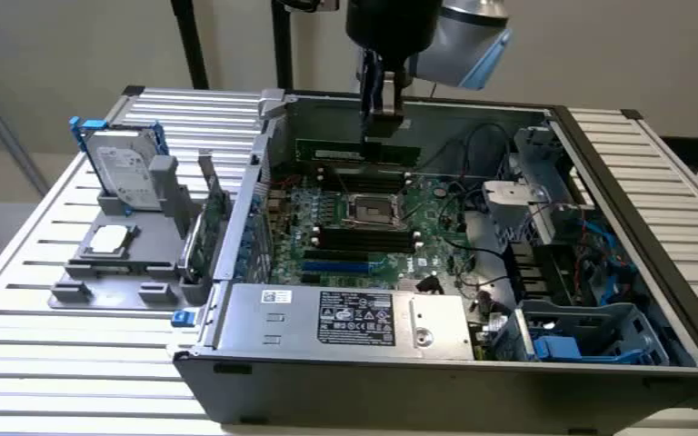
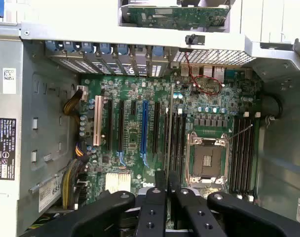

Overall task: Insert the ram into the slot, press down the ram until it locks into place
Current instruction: 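Insert the ram into the slot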

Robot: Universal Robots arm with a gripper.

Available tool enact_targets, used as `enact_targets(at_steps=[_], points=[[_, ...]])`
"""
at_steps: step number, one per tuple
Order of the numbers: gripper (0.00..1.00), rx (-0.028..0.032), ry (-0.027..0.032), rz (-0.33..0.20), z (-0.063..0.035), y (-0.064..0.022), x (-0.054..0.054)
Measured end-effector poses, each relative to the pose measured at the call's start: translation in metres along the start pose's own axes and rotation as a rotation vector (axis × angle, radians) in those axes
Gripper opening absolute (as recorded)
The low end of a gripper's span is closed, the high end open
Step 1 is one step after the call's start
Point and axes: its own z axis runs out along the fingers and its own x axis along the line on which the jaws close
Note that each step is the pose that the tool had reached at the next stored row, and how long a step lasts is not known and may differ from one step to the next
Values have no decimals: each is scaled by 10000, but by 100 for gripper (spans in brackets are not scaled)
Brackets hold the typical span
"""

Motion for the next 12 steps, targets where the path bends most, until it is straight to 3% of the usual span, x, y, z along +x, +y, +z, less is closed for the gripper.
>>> enact_targets(at_steps=[12], points=[[13,-1,1,0,1,-1,0]])
